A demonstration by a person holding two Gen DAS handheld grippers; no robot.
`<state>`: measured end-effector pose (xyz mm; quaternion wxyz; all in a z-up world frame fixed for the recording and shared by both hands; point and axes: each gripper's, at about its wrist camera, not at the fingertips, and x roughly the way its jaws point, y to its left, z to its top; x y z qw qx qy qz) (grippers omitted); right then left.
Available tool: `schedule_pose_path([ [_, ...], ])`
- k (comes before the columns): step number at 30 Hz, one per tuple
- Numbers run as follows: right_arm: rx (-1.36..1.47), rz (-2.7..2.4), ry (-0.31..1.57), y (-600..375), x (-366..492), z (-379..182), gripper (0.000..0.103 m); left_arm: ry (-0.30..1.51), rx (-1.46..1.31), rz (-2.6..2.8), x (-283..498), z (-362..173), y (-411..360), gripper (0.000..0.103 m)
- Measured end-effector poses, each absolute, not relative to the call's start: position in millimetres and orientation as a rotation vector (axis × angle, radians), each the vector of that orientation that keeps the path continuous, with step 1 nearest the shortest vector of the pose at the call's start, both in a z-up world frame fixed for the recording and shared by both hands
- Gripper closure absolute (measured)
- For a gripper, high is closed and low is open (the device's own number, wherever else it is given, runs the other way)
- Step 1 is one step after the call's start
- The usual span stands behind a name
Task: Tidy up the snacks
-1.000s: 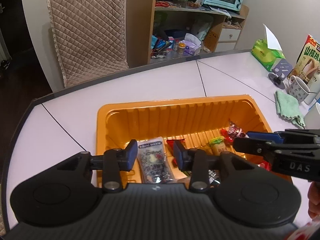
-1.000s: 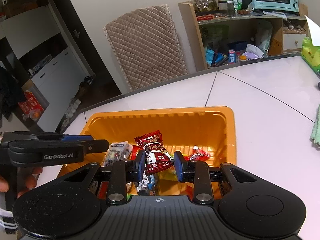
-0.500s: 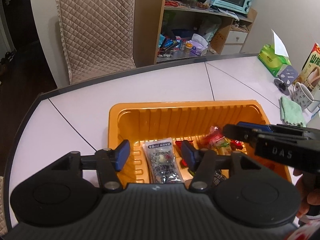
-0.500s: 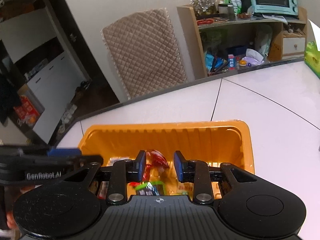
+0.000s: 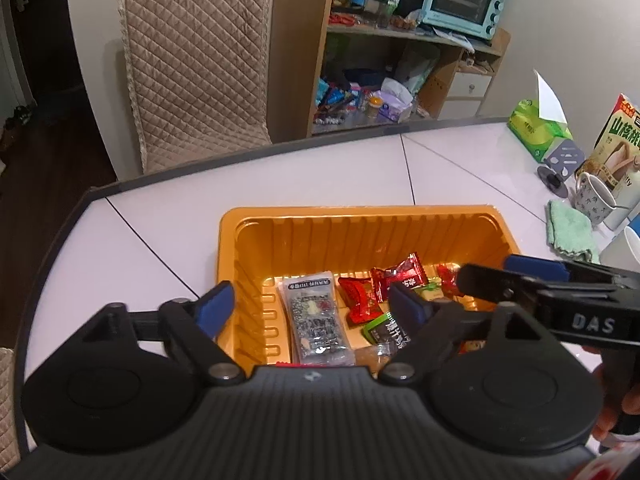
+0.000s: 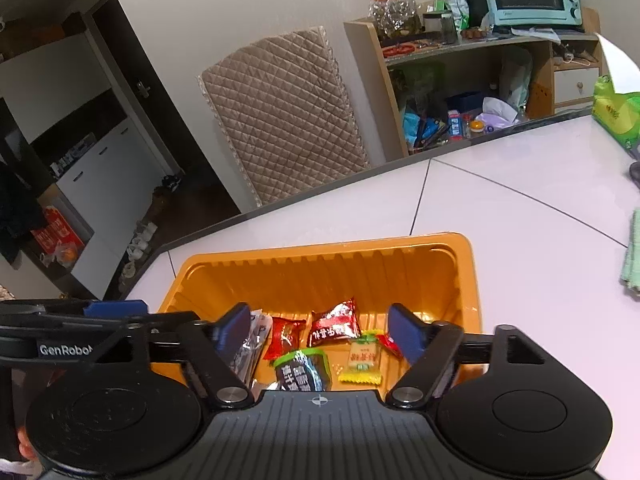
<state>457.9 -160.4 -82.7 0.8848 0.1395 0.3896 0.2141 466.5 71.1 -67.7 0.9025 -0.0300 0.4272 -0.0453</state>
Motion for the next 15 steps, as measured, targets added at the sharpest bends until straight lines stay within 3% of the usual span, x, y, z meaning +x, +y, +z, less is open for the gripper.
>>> schedule_pose_path([
  [9, 0.284, 0.429, 0.777, -184.7, 411.6, -58.8, 0.018, 0.833, -0.003, -0.026, 418.9, -48.1, 61.7, 0.005],
  [15, 0.239, 0.397, 0.756, -198.6, 364.3, -43.8, 0.018, 0.776, 0.061, 0.006, 363.2, -32.2, 50.7, 0.005],
])
